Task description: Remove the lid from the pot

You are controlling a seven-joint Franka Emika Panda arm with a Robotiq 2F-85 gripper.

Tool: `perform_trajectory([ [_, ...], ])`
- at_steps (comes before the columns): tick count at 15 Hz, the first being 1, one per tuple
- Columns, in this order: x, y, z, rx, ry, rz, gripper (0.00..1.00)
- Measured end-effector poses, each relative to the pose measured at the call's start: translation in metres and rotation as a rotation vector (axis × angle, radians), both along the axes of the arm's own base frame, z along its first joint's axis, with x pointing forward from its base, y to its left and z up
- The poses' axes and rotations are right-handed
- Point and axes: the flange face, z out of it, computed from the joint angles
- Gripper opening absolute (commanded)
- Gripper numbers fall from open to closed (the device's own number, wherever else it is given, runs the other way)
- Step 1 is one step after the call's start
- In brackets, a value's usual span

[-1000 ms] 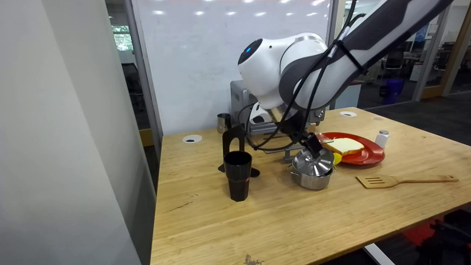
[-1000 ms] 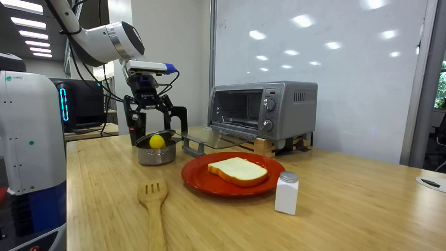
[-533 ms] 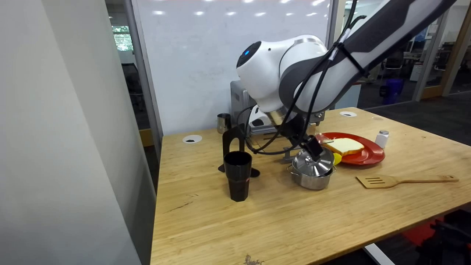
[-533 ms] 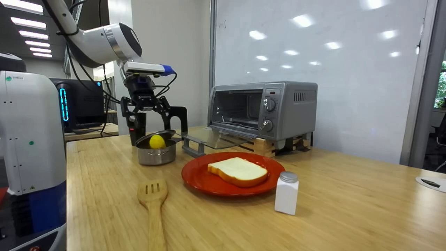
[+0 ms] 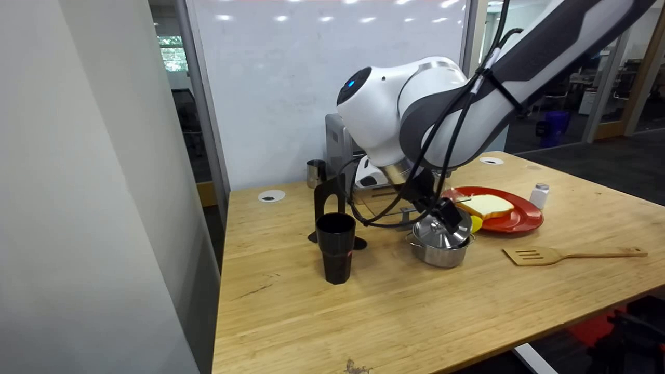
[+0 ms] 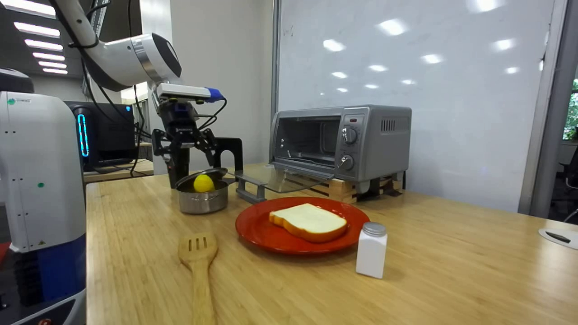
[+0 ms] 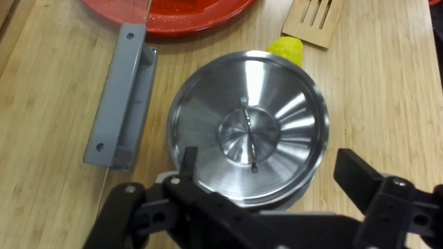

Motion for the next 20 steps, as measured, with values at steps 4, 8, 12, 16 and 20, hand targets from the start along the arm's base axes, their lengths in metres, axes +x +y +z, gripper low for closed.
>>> perform_trajectory([
  [4, -0.006, -0.001, -0.006, -0.003, 0.014, 0.002, 1.0],
  [8, -0.01, -0.003, -0.009, -0.006, 0.021, 0.003, 1.0],
  [12, -0.011, -0.006, -0.002, -0.009, 0.011, 0.001, 1.0],
  [16, -0.009, -0.012, 0.002, -0.013, 0.001, -0.001, 1.0],
  [20, -0.005, -0.027, 0.0, -0.011, -0.004, -0.007, 1.0],
])
